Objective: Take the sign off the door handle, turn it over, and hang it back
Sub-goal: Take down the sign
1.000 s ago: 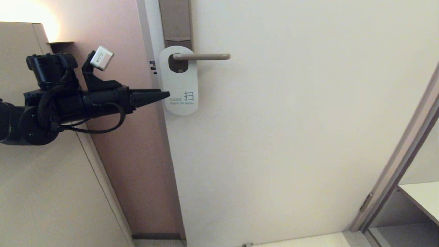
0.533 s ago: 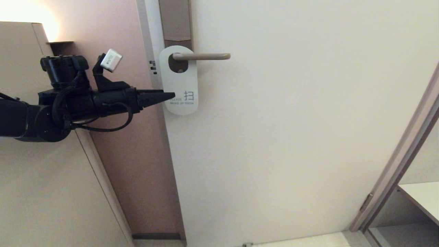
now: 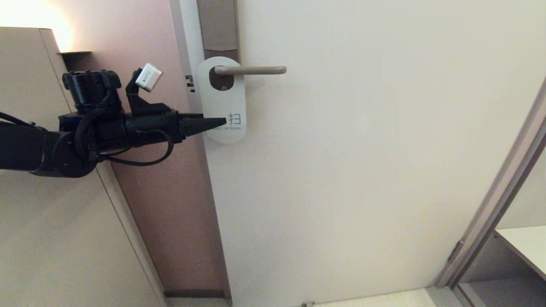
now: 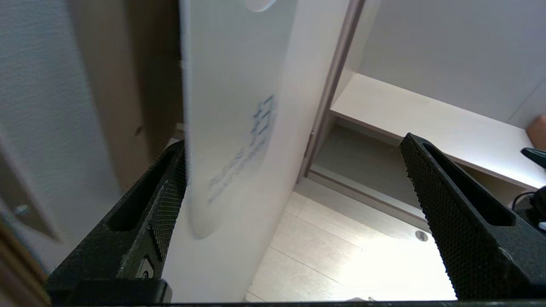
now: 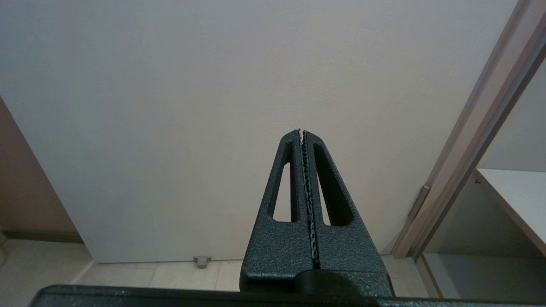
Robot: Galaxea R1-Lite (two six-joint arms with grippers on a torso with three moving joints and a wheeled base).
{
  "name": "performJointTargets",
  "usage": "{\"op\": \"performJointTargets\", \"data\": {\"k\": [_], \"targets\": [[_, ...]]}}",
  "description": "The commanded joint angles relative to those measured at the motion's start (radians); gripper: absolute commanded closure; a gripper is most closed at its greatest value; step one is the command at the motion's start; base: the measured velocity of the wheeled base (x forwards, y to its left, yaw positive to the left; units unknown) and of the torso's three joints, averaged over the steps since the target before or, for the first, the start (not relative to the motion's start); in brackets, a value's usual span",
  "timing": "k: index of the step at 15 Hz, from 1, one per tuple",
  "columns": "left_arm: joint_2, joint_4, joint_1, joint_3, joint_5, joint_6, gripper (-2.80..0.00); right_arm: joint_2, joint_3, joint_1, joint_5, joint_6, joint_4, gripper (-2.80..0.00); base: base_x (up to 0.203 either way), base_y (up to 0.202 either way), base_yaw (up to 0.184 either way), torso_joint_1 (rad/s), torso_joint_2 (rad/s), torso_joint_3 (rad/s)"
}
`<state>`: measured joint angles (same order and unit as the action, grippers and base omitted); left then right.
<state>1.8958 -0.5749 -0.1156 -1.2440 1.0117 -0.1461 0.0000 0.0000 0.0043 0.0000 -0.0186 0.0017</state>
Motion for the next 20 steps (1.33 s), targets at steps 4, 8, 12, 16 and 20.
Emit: {"op": "performJointTargets", "data": {"k": [4, 8, 12, 16, 20], "targets": [[-0.011, -0.003, -0.039, -0.002, 0.005, -0.003, -2.8, 0.0, 0.0, 0.0, 0.0, 0.0, 0.0, 0.0, 0.0, 0.0, 0.0, 0.0, 0.0, 0.0], [-0.01, -0.005, -0.056, -0.007, 0.003, -0.002, -2.8, 0.0, 0.0, 0.0, 0.0, 0.0, 0.0, 0.0, 0.0, 0.0, 0.0, 0.0, 0.0, 0.0], [0.029, -0.006, -0.056, -0.057, -0.001, -0.004, -2.8, 0.0, 0.0, 0.0, 0.0, 0.0, 0.0, 0.0, 0.0, 0.0, 0.0, 0.0, 0.0, 0.0], [0.035, -0.006, -0.077, -0.08, -0.004, -0.004, -2.8, 0.0, 0.0, 0.0, 0.0, 0.0, 0.0, 0.0, 0.0, 0.0, 0.0, 0.0, 0.0, 0.0], [0.039, -0.005, -0.091, -0.08, -0.004, -0.006, -2.8, 0.0, 0.0, 0.0, 0.0, 0.0, 0.0, 0.0, 0.0, 0.0, 0.0, 0.0, 0.0, 0.0]]}}
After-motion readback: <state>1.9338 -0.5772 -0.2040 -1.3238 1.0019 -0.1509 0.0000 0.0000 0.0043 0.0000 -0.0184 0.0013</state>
